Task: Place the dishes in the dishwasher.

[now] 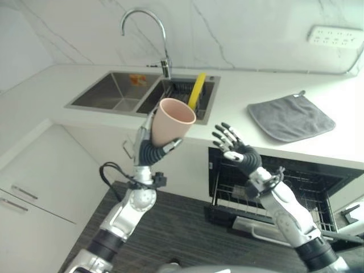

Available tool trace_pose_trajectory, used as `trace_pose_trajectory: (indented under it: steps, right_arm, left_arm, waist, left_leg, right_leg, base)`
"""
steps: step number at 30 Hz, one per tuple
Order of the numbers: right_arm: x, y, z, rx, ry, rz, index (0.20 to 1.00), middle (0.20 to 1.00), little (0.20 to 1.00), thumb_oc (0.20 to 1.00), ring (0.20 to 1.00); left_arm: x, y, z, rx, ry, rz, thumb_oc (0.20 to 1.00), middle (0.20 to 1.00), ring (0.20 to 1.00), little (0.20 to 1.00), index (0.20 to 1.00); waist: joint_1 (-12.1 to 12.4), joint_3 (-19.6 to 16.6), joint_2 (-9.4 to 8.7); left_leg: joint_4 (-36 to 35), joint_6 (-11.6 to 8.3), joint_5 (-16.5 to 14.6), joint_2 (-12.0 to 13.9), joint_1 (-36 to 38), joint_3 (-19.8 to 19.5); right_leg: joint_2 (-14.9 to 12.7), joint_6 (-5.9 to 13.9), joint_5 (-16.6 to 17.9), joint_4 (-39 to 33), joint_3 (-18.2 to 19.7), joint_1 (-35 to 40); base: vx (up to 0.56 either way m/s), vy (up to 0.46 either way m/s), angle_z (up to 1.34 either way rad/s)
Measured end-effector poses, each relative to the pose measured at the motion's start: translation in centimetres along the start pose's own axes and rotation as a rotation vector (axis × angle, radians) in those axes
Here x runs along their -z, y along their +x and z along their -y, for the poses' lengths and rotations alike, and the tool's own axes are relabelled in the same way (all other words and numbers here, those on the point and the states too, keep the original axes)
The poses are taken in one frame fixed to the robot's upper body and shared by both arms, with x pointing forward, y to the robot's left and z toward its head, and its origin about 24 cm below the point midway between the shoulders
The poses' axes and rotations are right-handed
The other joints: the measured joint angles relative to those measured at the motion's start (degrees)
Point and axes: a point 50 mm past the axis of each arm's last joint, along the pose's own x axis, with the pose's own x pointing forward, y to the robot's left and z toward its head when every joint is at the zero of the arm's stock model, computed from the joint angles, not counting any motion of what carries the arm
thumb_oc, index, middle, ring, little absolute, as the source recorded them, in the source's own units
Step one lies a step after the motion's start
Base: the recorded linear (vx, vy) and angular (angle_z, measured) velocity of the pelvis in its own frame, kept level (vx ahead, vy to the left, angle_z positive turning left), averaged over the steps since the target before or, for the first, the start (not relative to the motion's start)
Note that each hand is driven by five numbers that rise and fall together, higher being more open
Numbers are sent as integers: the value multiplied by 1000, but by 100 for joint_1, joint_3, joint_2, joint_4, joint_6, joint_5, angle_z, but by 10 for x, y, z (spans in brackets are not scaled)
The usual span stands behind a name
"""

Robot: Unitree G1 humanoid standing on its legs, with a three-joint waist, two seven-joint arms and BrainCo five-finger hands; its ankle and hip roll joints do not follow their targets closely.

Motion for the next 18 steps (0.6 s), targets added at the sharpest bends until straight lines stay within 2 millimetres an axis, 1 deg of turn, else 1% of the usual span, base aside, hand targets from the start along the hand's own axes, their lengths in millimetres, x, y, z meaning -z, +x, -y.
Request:
trace_pose_trajectory:
  steps: [4,7,9,11,14,18]
  right_arm:
    - [2,4,-4,8,10,-12,1000,1000,1000,1000,1000]
    - [-5,7,-9,3,7,11,1000,1000,1000,1000,1000]
    - [-8,10,-10,8,9,21,1000,1000,1000,1000,1000]
    - [-7,11,-10,10,9,8,1000,1000,1000,1000,1000]
    - [-2,13,-15,-7,53,-22,1000,1000,1000,1000,1000]
    - [2,15,-19,-24,66,-45,1000,1000,1000,1000,1000]
  left_arm:
    - [-1,-4,5,-13,20,10,200,200,200,200,200]
    - [-4,-8,12,-6,49,27,200,200,200,200,200]
    - [-5,-9,13,-22,60,41,200,200,200,200,200]
    - [-5,-9,13,-31,61,43,200,200,200,200,200]
    - [-7,-10,14,-31,88,64,200,200,200,200,200]
    - [-8,-12,18,-18,87,66,200,200,200,200,200]
  waist:
    - [29,-4,6]
    - [56,-4,6]
    - [71,-4,5]
    - [82,-4,5]
    - [84,-4,5]
    - [88,-5,5]
  left_leg:
    - [0,7,-4,-27,8,-3]
    - [0,30,-19,-57,59,-1]
    - [-1,30,-20,-58,61,-4]
    - [0,30,-20,-59,65,-11]
    - [0,30,-19,-65,73,-25]
    - [0,30,-19,-67,74,-29]
  right_leg:
    - [2,5,54,-97,0,42]
    - [-10,14,82,-165,4,122]
    - [-9,14,82,-164,2,127]
    - [-8,13,82,-165,-2,163]
    - [-6,14,87,-161,-12,201]
    - [-6,14,87,-163,-14,207]
  base:
    - [0,0,0]
    - [0,0,0]
    - [0,0,0]
    - [9,4,2]
    - [7,3,1]
    - [0,0,0]
